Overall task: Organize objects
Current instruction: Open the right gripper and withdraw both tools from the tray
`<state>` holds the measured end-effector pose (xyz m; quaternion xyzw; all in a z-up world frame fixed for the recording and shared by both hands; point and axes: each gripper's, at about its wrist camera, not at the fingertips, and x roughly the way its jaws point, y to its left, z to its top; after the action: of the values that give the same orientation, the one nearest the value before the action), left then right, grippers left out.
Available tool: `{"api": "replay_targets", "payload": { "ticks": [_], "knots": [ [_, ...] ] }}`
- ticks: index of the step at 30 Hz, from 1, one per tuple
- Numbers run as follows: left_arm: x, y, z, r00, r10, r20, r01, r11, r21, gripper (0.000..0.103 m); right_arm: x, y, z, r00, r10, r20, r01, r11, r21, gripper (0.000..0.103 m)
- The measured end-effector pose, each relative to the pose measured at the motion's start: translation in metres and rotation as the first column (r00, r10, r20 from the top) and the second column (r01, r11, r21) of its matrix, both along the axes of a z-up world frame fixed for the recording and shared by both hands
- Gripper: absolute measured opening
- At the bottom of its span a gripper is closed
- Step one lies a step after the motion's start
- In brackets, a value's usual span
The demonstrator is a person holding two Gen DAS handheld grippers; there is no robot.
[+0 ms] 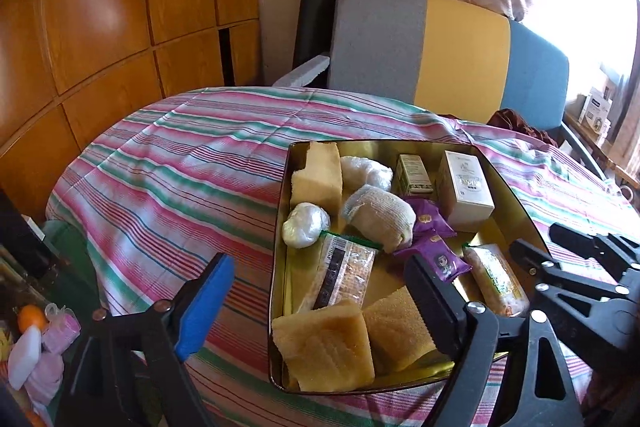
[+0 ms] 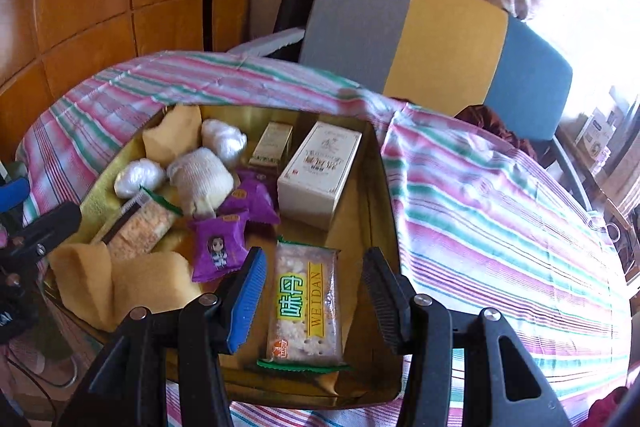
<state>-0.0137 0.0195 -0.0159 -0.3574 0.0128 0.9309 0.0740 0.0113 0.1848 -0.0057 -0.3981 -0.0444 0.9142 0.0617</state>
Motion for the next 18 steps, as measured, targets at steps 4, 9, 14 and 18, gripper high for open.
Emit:
{"api": "replay_targets", "payload": {
  "ticks": [4, 9, 14, 18],
  "knots": [
    [0.004, -0.002, 0.002, 1.0, 0.021, -0.009, -0.021, 1.0, 0.013, 0.098, 0.009, 0.006, 0.012, 0.998, -0.036, -0.051, 0.034, 0.999, -0.042, 0.053],
    [0.01, -0.001, 0.007, 0.999, 0.037, -0.033, -0.036, 0.999, 0.03, 0.103, 0.018, 0.011, 0.021, 0.995, -0.068, -0.077, 0.062, 0.995, -0.082, 0.056],
    [0.013, 0.0, 0.01, 0.998, 0.055, -0.029, -0.054, 0.998, 0.036, 0.103, 0.026, 0.014, 0.023, 0.991, -0.098, -0.094, 0.088, 0.991, -0.102, 0.056],
    [0.014, 0.0, 0.009, 0.998, 0.058, -0.014, -0.057, 0.997, 0.059, 0.103, 0.033, 0.018, 0.024, 0.985, -0.119, -0.123, 0.104, 0.988, -0.118, 0.056]
  ]
}}
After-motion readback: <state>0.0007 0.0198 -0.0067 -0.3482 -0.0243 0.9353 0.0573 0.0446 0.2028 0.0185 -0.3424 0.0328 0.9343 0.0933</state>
